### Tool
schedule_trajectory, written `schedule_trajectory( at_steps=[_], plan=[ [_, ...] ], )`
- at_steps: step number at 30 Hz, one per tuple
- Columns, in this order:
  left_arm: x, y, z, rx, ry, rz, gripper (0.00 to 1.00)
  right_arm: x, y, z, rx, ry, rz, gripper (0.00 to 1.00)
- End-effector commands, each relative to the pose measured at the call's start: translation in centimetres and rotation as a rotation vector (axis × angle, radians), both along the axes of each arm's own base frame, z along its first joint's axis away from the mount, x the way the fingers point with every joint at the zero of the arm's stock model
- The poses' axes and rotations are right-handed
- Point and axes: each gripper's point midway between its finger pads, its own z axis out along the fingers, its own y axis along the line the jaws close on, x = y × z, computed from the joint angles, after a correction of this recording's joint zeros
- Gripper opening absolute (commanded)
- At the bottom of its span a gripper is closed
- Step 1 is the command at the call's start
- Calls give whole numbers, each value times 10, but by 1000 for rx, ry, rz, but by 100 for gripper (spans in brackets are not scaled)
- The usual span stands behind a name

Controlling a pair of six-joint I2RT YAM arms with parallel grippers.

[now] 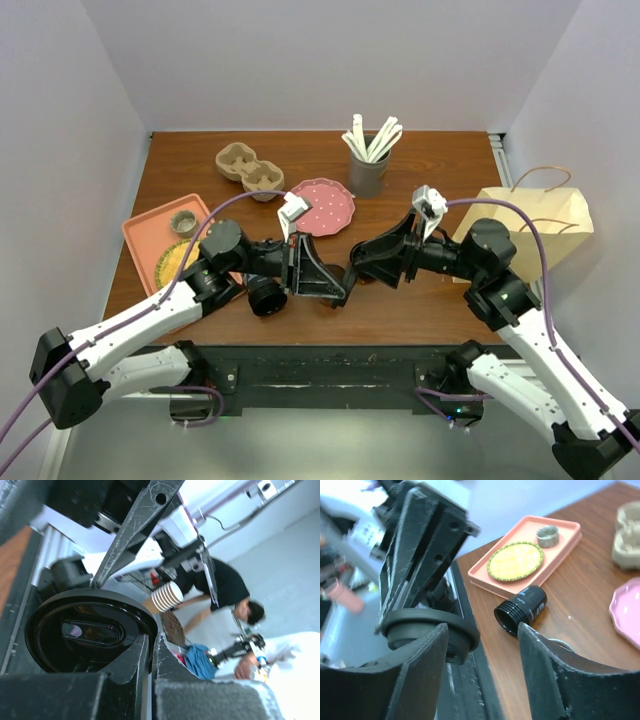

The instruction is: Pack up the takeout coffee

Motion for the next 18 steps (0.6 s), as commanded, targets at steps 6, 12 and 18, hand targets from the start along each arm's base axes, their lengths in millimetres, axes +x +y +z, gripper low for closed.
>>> schedule_trajectory(
  at_steps=[6, 12, 18],
  plan=[
    [48, 10, 41, -123, -124, 244, 0, -3, -11, 12, 137, 260, -130, 50],
    [47, 11, 54, -186, -110, 239, 0, -1, -9, 6, 167, 334, -131, 46],
    [42, 16, 66, -246, -81, 232, 0, 7, -6, 18, 238, 377, -151, 50]
  ],
)
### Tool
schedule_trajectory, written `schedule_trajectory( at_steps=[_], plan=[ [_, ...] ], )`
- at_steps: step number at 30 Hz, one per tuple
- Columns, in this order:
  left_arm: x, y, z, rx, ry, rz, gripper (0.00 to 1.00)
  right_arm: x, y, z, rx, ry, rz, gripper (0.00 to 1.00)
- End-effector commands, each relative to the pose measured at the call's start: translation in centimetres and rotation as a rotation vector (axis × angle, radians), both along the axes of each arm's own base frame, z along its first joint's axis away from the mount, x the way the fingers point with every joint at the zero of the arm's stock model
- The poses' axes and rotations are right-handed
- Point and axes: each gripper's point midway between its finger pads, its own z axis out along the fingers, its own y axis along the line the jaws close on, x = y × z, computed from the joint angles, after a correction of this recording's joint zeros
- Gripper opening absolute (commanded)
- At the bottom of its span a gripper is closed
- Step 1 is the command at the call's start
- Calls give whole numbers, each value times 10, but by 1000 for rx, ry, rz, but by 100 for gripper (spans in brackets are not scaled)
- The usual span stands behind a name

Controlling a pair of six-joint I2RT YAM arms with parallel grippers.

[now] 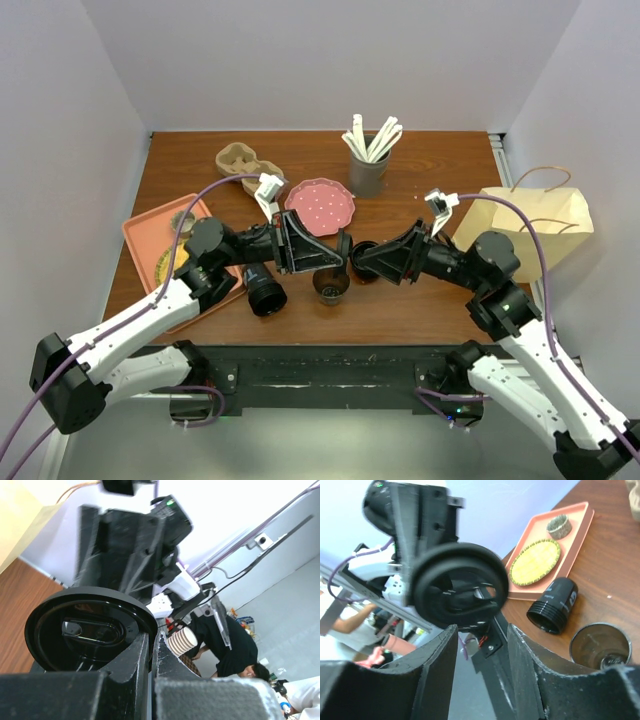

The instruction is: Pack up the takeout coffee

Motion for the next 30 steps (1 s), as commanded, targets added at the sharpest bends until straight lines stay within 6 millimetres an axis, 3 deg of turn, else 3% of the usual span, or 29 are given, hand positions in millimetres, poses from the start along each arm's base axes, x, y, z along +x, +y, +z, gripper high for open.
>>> schedule_trajectory(
  at_steps=[1, 7, 30],
  plan=[
    [-6, 10, 35, -121, -51, 8, 0, 10, 0, 15, 66, 28, -48, 51],
    [-10, 14, 37, -146, -33, 5, 0, 8, 3, 26, 95, 1, -19, 52],
    [-17, 18, 37, -159, -25, -14, 0, 18, 23, 38, 142, 7, 73, 48]
  ],
)
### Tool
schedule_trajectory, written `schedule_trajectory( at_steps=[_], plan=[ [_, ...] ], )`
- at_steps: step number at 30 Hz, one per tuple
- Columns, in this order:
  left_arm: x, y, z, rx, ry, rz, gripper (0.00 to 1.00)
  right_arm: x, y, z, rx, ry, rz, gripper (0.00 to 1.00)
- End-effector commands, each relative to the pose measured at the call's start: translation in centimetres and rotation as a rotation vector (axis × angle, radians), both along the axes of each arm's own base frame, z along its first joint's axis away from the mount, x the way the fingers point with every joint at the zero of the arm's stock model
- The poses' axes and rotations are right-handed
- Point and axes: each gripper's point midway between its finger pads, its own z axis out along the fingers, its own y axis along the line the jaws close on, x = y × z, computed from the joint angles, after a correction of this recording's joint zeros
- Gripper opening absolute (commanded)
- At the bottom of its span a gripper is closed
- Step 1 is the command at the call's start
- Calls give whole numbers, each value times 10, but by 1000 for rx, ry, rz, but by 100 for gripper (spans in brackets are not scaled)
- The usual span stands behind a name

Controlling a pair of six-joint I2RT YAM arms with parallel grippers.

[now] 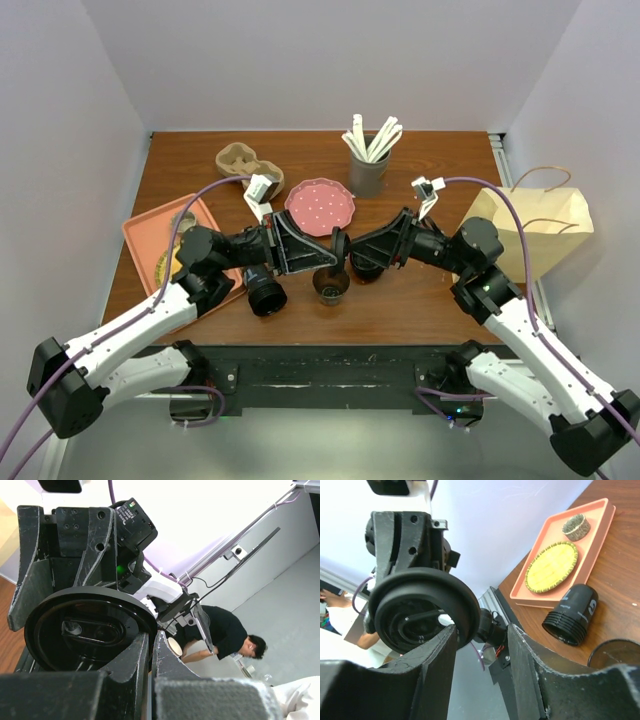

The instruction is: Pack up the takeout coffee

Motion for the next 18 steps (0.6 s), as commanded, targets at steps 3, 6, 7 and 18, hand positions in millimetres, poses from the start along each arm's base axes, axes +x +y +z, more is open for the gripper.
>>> schedule_trajectory(
  at_steps=[3, 6, 7, 18],
  plan=[
    [-8, 8, 14, -53, -46, -2, 0, -8, 2, 35, 83, -88, 45, 46],
    [-9, 10, 14, -56, -45, 1, 0, -9, 3, 34, 80, -87, 54, 40],
    [-9, 9, 13, -54, -43, 1, 0, -9, 3, 34, 81, -90, 57, 40],
    [-9, 9, 16, -72, -45, -6, 0, -10, 7, 38, 83, -90, 91, 37]
  ],
)
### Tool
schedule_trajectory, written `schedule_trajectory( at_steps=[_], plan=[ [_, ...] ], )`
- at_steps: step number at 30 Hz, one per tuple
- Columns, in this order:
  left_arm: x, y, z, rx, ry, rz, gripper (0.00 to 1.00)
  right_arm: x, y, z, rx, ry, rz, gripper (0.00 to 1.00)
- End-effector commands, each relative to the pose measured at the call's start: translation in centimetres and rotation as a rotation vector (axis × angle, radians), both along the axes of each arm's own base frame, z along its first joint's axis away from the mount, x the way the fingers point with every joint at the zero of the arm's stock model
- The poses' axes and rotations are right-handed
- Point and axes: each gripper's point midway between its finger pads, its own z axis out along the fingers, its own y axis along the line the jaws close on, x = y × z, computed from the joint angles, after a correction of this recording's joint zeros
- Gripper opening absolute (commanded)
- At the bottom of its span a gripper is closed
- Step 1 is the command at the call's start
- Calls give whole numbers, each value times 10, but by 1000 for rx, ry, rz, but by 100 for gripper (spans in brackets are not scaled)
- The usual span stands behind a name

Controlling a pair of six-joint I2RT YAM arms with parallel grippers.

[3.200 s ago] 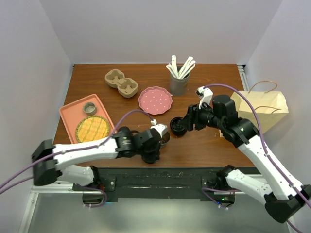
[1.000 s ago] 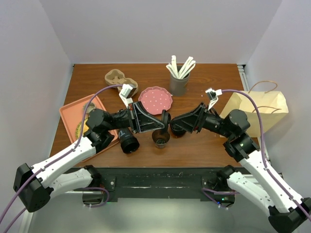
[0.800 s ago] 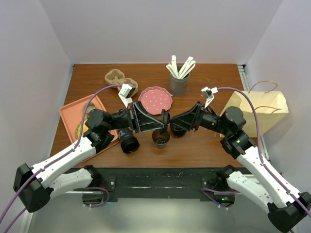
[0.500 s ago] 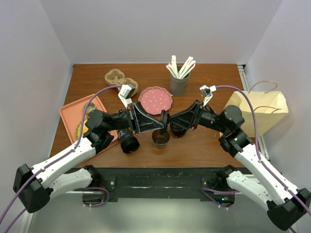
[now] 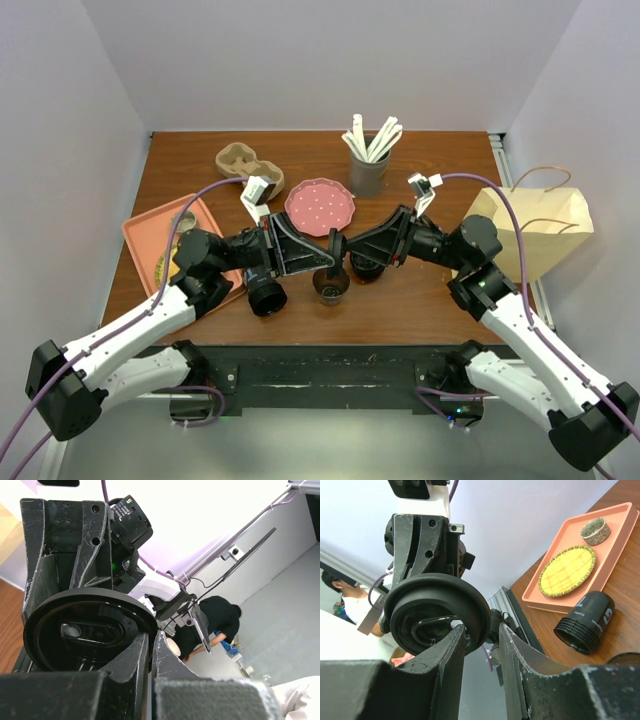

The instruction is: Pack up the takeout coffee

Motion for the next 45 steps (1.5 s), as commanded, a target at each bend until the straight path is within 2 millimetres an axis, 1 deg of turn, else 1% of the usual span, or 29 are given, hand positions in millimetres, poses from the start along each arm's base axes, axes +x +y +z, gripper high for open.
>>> schedule_trajectory(
  at_steps=[1, 7, 8, 12, 13, 16, 17, 18, 19, 20, 21, 22, 23, 24, 25, 26, 27, 28, 30, 31, 32, 33, 34, 35, 36, 37, 41, 44, 45],
  plan=[
    [-4, 5, 14, -58, -45, -5, 0, -7, 1, 28, 44, -72, 31, 37],
    [-4, 3, 13, -63, -45, -15, 0, -14, 3, 33, 58, -93, 66, 36],
    [-4, 3, 13, -64, -46, -13, 0, -14, 3, 30, 55, -89, 72, 33],
    [-3, 2, 10, -58, -47, -13, 0, -16, 1, 34, 63, -114, 58, 9],
    [-3, 2, 10, -55, -52, -11, 0, -16, 0, 35, 66, -120, 53, 5],
    [4, 1, 6, -21, -74, 47, 31, -12, -4, 38, 53, -135, 5, 0],
    [8, 2, -2, 27, -54, 78, 47, -10, -6, 43, 42, -141, -20, 0],
    [12, 3, -5, 56, -55, 116, 51, -2, -8, 30, -19, -112, -62, 0],
    [27, 5, -2, 76, -97, 224, 54, 1, -10, 28, -50, -108, -87, 0],
    [35, 10, -17, 156, -50, 283, 61, 4, -13, 34, -87, -148, -117, 0],
    [43, 13, -22, 188, -36, 339, 65, 13, -18, 10, -183, -61, -164, 0],
    [60, 21, -22, 212, -36, 453, 70, 16, -22, 6, -227, -48, -185, 0],
    [66, 26, -38, 288, 2, 498, 71, 18, -27, 17, -266, -109, -210, 0],
    [72, 31, -41, 319, 5, 541, 73, 18, -33, 2, -342, -53, -226, 0],
    [83, 38, -41, 348, -6, 614, 77, 28, -36, -8, -403, -22, -256, 0],
    [86, 41, -61, 436, 17, 627, 78, 31, -41, 2, -441, -53, -277, 0],
    [89, 43, -67, 472, 0, 640, 78, 30, -48, -16, -535, 16, -284, 0],
    [94, 50, -75, 550, -21, 678, 78, 43, -52, -31, -616, 63, -317, 0],
    [108, 58, -97, 675, -16, 738, 77, 44, -66, -44, -744, 145, -347, 0],
    [118, 72, -106, 752, 7, 814, 74, 56, -67, -47, -796, 174, -364, 0],
    [125, 75, -115, 792, 16, 838, 70, 53, -72, -58, -857, 218, -353, 0],
    [131, 82, -124, 821, 8, 852, 67, 54, -74, -63, -893, 240, -353, 0],
    [136, 82, -125, 802, 3, 853, 62, 60, -71, -70, -931, 269, -342, 0],
    [140, 84, -128, 794, 14, 847, 61, 62, -79, -79, -988, 296, -360, 0],
    [145, 90, -142, 791, 64, 827, 59, 64, -80, -83, -1009, 309, -358, 0],
    [150, 91, -145, 771, 76, 819, 58, 67, -79, -83, -1017, 314, -362, 0],
    [149, 89, -159, 745, 91, 739, 60, 73, -80, -111, -1121, 389, -339, 0],
    [140, 84, -178, 733, 135, 662, 62, 70, -71, -126, -1162, 407, -320, 0],
    [133, 82, -193, 730, 174, 618, 62, 69, -67, -130, -1170, 410, -314, 0]
  ],
)
